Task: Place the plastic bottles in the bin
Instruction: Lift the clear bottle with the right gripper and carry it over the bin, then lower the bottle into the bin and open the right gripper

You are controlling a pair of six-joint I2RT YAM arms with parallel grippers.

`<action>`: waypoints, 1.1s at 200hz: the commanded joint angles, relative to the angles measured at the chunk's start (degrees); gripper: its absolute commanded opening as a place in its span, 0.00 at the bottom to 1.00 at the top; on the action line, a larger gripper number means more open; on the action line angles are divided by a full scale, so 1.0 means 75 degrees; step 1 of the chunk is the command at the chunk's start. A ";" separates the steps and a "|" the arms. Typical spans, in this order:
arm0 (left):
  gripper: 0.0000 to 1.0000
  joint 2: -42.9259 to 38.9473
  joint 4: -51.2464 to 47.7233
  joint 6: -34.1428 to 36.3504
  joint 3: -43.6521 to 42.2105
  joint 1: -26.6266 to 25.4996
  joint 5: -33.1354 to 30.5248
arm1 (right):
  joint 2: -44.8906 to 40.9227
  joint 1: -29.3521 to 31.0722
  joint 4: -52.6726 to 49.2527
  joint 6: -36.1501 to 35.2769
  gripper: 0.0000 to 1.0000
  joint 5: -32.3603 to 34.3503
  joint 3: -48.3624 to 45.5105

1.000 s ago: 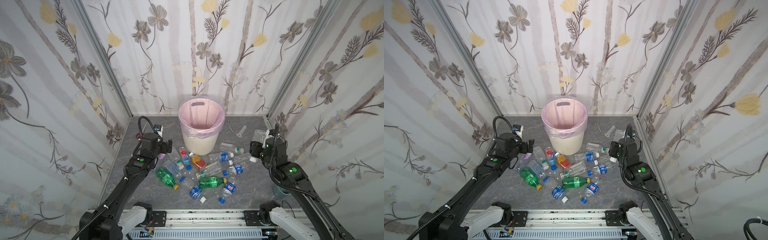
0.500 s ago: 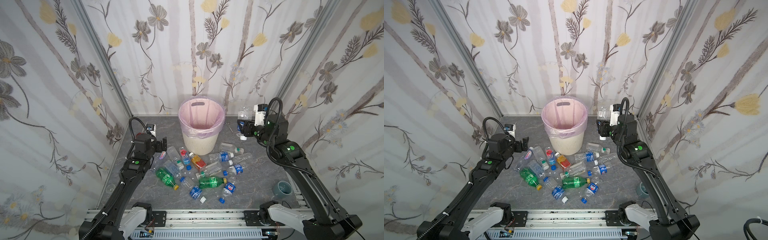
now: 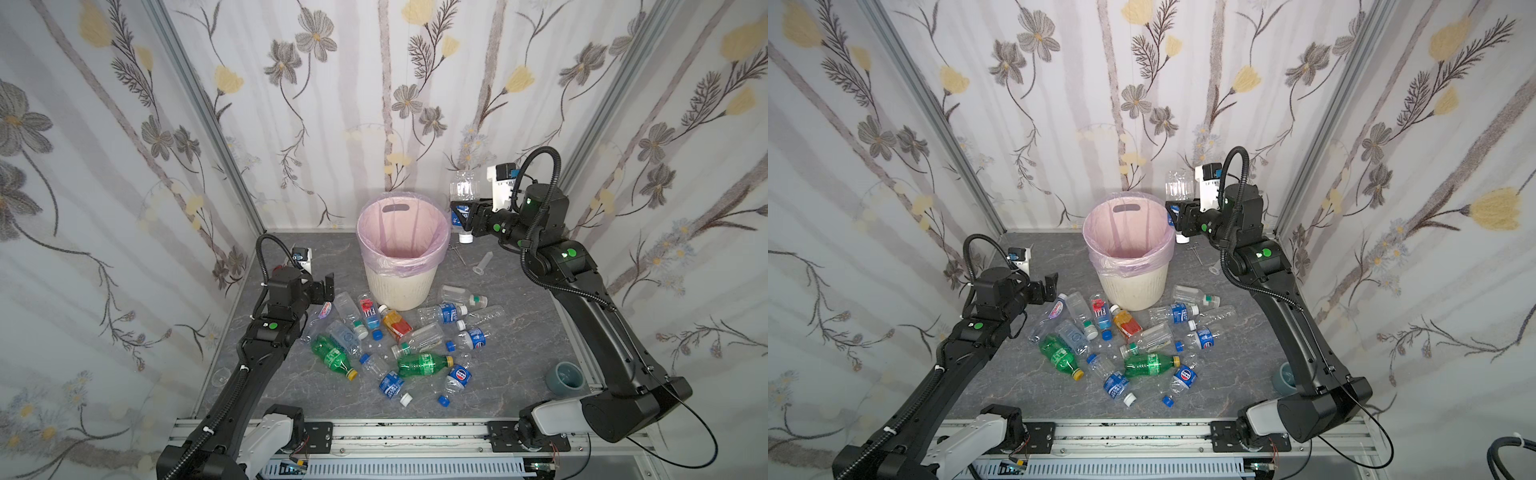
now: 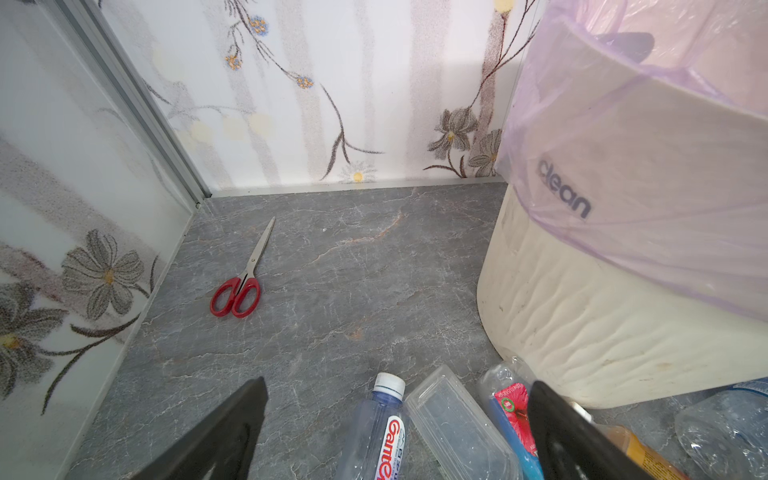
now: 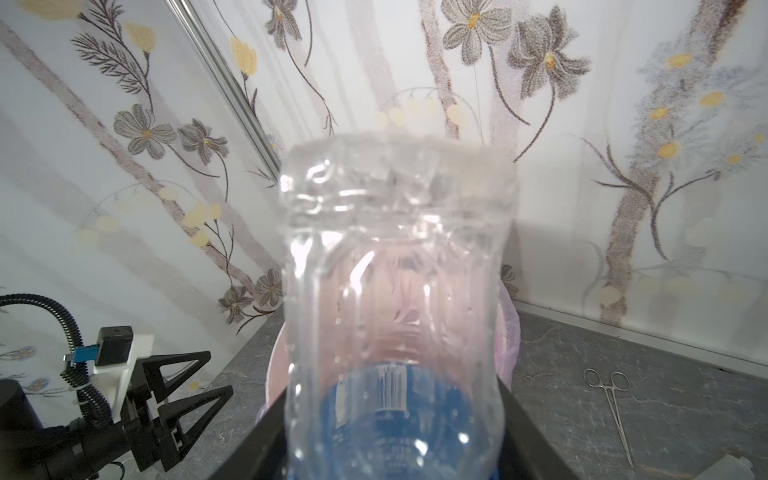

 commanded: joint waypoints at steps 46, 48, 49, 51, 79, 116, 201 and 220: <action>1.00 0.0012 0.0296 0.0077 0.0018 0.0027 0.0051 | 0.1088 0.0326 0.0563 0.0078 0.54 -0.0253 0.0685; 1.00 0.0006 0.0296 0.0080 0.0017 0.0027 0.0051 | 0.1133 0.0335 0.0575 0.0079 0.54 -0.0247 0.0715; 1.00 0.0004 0.0296 0.0082 0.0015 0.0027 0.0051 | 0.1156 0.0344 0.0577 0.0085 0.54 -0.0244 0.0722; 1.00 0.0001 0.0296 0.0081 0.0013 0.0027 0.0054 | 0.1202 0.0357 0.0588 0.0095 0.54 -0.0242 0.0754; 1.00 -0.0046 0.0296 0.0067 -0.0001 0.0027 0.0063 | 0.1780 0.0538 0.0674 0.0186 0.53 -0.0123 0.1164; 1.00 -0.0116 0.0308 0.0057 -0.0017 0.0027 0.0083 | 0.2313 0.0652 0.0722 0.0390 0.53 -0.0130 0.1391; 1.00 -0.0150 0.0331 0.0073 -0.0034 0.0027 0.0086 | 0.2918 0.0781 -0.0003 0.0548 0.55 0.0623 0.1424; 1.00 -0.0171 0.0331 0.0076 -0.0048 0.0027 0.0086 | 0.2963 0.0826 -0.0053 0.0531 0.57 0.0692 0.1421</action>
